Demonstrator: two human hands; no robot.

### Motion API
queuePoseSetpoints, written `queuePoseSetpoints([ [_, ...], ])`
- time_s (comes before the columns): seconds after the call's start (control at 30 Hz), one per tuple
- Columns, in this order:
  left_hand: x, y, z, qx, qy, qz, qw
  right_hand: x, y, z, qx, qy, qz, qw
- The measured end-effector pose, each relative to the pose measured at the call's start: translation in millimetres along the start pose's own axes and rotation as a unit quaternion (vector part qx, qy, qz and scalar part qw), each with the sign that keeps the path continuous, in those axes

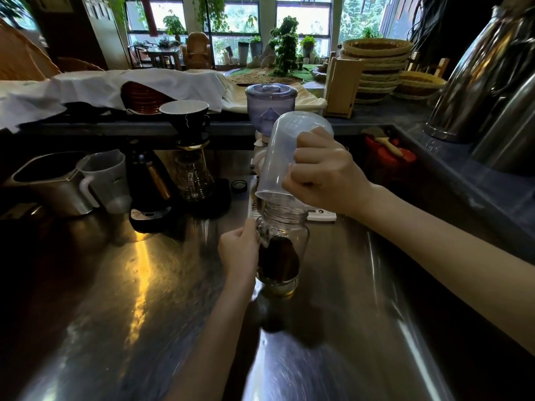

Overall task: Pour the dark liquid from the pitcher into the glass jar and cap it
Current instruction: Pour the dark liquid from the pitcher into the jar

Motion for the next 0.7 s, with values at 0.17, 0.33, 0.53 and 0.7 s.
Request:
queuePoseSetpoints([
  [0.17,2,0,6,-0.005,0.014,-0.007,1.000,-3,-6,-7,-0.109,0.057,-0.039,0.992],
  [0.33,5,-2,17,-0.013,0.037,-0.009,0.999,-9,-25,-19,-0.302,0.149,-0.040,0.941],
  [0.53,14,-7,40,-0.004,0.026,0.000,1.000,-16,-68,-33,-0.524,0.187,-0.046,0.830],
  [0.7,26,-19,61,0.079,-0.052,-0.016,0.995,-28,-113,-31,-0.692,0.236,-0.089,0.676],
])
Point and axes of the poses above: each hand's wrist, its own y-axis towards the middle knuckle, its own x-axis out of the back of the hand, z = x × y, the point moved 2 cm from there along y, towards the middle knuckle, and after that the axes turned 5 degrees about -x, right-handed, at the moved point
